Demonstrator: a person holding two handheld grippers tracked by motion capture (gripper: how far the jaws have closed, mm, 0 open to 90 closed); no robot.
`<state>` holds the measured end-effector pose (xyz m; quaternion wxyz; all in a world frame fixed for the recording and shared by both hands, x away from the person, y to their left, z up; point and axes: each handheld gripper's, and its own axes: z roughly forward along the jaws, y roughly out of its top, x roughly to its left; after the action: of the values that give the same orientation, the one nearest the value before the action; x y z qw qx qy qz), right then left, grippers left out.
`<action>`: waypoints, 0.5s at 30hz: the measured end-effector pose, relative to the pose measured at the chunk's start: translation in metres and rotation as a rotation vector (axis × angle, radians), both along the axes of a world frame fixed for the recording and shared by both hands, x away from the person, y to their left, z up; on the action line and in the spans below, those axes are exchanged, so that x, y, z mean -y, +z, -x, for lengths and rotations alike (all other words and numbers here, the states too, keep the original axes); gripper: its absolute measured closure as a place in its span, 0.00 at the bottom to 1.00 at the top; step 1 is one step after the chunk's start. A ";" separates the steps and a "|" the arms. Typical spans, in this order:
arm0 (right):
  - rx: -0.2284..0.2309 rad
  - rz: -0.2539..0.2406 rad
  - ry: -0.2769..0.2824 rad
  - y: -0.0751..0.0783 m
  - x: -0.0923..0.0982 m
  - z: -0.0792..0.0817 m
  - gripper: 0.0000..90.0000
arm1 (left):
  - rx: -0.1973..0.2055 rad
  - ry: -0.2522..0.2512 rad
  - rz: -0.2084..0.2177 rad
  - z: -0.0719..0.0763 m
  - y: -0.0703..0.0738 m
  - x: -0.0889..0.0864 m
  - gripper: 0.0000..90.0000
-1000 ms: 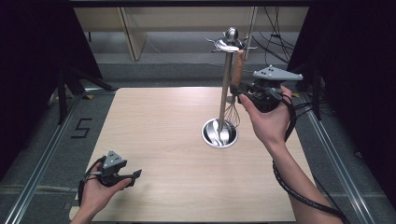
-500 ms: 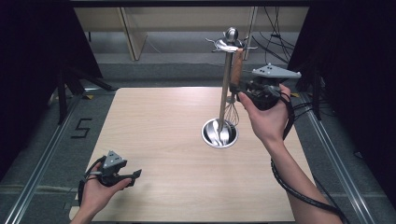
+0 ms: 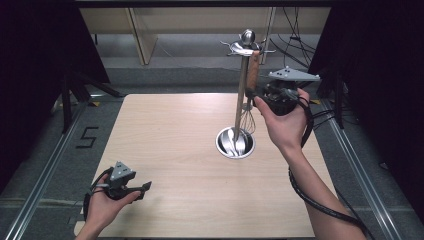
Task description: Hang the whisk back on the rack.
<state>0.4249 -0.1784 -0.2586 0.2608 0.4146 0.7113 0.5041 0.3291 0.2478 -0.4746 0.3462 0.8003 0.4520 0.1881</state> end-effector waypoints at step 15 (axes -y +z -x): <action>-0.025 -0.012 -0.017 -0.001 -0.005 -0.008 0.78 | 0.010 0.006 0.002 0.000 0.000 0.001 0.34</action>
<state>0.4333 -0.1736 -0.2593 0.2538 0.4282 0.7081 0.5009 0.3289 0.2470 -0.4749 0.3489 0.7975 0.4528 0.1928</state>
